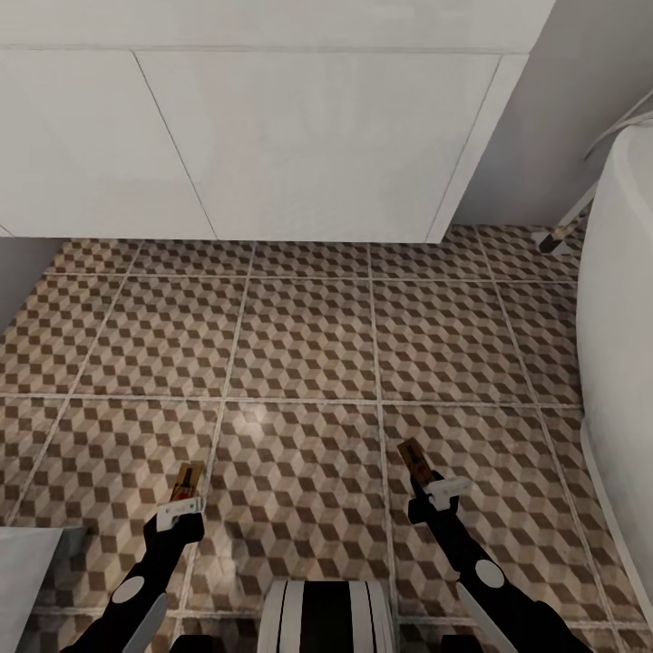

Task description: Take the four mousetraps from the cabinet in the bathroom and place them on the bathroom floor. Make sure all four end up on the same floor surface, and ensure that at least two of them are either under or directly next to the same bathroom sink.

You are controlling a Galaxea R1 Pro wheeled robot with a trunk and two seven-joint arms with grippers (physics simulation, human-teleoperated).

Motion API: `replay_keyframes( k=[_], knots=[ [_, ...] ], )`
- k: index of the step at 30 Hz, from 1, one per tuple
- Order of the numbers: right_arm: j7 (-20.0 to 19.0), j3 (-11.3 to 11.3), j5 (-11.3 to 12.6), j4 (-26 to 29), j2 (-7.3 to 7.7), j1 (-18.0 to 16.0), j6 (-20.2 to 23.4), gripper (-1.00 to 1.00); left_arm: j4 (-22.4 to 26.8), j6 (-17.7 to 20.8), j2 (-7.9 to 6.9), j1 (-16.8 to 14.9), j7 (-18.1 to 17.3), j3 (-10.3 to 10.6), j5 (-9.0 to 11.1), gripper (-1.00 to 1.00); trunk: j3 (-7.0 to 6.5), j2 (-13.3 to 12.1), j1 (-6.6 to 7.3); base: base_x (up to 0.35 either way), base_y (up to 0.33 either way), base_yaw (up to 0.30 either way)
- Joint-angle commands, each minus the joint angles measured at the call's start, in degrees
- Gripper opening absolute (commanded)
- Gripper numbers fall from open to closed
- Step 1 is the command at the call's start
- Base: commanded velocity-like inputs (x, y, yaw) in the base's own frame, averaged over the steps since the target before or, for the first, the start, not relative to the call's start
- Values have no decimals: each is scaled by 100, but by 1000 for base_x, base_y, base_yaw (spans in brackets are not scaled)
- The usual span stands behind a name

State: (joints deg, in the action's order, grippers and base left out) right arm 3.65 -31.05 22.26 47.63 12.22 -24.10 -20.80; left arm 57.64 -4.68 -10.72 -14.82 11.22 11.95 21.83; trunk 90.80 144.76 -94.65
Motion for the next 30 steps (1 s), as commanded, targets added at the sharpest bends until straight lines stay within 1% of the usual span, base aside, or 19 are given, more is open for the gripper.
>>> replay_keyframes(
  k=[1, 17, 30],
  knots=[
    [30, -41, 59, 1, 8, -6, -29, -100, 11, -29, -9, -4, 67, 36, 39, -100, 3, 1, 1, 0, 0, 0],
    [30, -46, 56, -5, 8, -6, -29, -100, 54, -25, -9, -4, 64, 40, 39, -100, 3, 1, 1, 0, 0, 0],
    [30, -50, 51, -43, 0, -6, -29, -100, 75, -33, -9, -4, 73, 95, 32, -100, 291, 19, -33, 0, 0, 0]
  ],
)
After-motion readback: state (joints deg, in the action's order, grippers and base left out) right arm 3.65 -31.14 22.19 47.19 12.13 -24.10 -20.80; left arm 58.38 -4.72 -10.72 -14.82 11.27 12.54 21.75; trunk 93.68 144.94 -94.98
